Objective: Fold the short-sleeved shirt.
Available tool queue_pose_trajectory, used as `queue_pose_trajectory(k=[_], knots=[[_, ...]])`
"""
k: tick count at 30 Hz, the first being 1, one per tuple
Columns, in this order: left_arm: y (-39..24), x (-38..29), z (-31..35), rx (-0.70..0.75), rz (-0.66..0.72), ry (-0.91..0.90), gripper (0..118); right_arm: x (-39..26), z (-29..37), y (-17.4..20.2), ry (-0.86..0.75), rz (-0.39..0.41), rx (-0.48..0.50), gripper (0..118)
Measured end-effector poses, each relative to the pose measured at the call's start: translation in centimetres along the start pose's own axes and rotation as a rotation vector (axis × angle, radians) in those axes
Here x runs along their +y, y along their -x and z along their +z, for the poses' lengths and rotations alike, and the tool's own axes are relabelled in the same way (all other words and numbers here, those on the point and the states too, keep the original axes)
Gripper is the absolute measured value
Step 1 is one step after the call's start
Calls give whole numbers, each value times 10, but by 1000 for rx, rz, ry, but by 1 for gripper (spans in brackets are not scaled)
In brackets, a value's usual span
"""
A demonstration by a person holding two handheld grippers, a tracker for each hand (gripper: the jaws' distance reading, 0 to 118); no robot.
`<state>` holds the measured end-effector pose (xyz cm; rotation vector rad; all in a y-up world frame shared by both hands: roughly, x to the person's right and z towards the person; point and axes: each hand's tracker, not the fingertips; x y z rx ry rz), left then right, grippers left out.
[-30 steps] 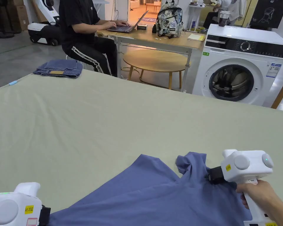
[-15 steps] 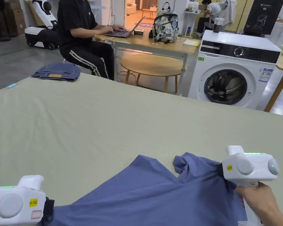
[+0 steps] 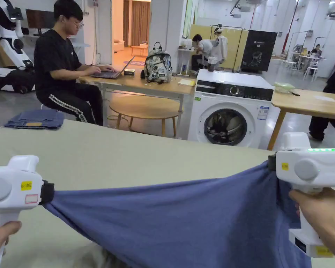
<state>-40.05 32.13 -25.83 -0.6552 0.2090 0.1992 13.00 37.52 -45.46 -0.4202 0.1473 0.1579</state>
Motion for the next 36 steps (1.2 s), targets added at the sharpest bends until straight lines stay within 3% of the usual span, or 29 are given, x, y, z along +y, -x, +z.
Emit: queue_pose_trajectory(k=[8, 13, 20, 30, 36], knots=[[-50, 115, 26, -37, -107, -139, 0, 66, 42, -46, -137, -24, -158, 1], [-77, 175, 36, -32, -150, -208, 0, 101, 56, -61, -184, -63, -205, 1], [-95, 244, 38, -14, -156, -280, 0, 150, 63, -71, -254, -98, -242, 1], [-112, 314, 49, 18, -148, -382, 0, 225, 54, -69, -367, -78, -290, 1], [-111, 329, 47, 21, -143, -418, 0, 232, 45, -69, -396, -63, -292, 1]])
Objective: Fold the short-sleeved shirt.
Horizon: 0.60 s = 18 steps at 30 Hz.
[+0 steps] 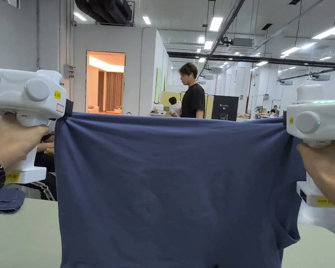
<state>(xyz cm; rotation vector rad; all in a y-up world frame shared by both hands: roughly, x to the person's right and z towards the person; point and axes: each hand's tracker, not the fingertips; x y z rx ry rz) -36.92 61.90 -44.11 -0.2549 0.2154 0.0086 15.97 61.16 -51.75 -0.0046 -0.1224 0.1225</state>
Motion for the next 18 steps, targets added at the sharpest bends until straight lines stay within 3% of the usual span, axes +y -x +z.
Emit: queue_pose_trajectory(k=[10, 18], knots=[[6, -78, -21, 2, 0, 73, 0, -83, 2, 11, 73, 37, 41, 1], [15, -149, -4, -33, 17, 142, 0, -137, 45, 7, 131, 68, 54, 1]])
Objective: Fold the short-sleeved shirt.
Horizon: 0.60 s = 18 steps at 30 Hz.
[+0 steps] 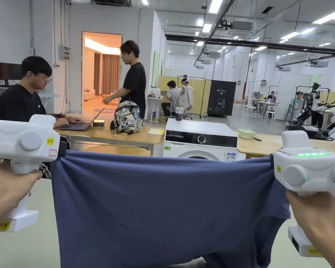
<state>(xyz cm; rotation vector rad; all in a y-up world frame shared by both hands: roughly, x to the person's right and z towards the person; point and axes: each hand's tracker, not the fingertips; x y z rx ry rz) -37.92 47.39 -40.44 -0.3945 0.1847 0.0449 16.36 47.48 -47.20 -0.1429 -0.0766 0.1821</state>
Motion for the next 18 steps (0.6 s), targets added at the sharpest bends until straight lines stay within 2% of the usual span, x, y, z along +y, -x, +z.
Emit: queue_pose_trajectory(k=[11, 18], knots=[[8, -47, 70, -36, 12, -18, 0, -30, 100, -17, -1, 24, 9, 1], [20, -105, 104, -54, 9, -2, 0, -78, 141, -22, 59, 34, 43, 1]])
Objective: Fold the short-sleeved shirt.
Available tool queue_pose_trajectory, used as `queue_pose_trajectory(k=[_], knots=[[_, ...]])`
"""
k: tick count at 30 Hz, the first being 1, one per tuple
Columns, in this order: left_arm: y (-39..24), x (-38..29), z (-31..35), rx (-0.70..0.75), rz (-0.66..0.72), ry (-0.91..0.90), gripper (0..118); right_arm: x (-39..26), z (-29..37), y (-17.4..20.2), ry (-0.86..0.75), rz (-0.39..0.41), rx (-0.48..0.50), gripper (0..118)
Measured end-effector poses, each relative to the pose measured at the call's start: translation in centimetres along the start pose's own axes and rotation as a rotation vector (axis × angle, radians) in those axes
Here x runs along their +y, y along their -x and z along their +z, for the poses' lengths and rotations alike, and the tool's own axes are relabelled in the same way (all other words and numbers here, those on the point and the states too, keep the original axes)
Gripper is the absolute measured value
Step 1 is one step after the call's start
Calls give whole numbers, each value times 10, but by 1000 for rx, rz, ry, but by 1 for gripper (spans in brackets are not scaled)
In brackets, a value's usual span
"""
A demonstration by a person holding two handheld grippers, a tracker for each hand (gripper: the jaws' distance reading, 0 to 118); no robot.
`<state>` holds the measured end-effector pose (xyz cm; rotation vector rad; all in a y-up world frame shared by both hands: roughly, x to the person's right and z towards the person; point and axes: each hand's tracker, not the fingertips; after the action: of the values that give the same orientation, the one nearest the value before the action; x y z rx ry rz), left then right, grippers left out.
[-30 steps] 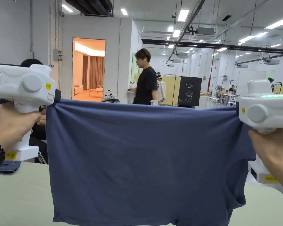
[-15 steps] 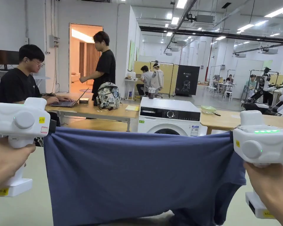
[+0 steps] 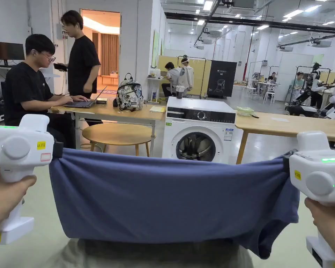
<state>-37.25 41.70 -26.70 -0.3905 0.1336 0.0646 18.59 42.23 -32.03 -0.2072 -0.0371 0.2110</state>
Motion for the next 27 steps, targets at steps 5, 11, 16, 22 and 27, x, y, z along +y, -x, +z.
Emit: queue_pose_trajectory(k=[5, 11, 16, 22, 27], knots=[[10, -51, 18, -22, 42, 39, 0, -44, 32, 4, 70, -2, 26, 1], [18, -122, 43, -49, 77, 133, 0, -102, 69, 7, 180, 15, 61, 1], [21, -177, 57, -47, 87, 237, 0, -141, 104, 17, 275, 38, 85, 1], [25, -227, 68, -44, 70, 380, 0, -195, 125, 18, 416, 44, 126, 1], [29, -257, 66, -49, 56, 483, 0, -231, 137, 15, 535, 50, 142, 1]])
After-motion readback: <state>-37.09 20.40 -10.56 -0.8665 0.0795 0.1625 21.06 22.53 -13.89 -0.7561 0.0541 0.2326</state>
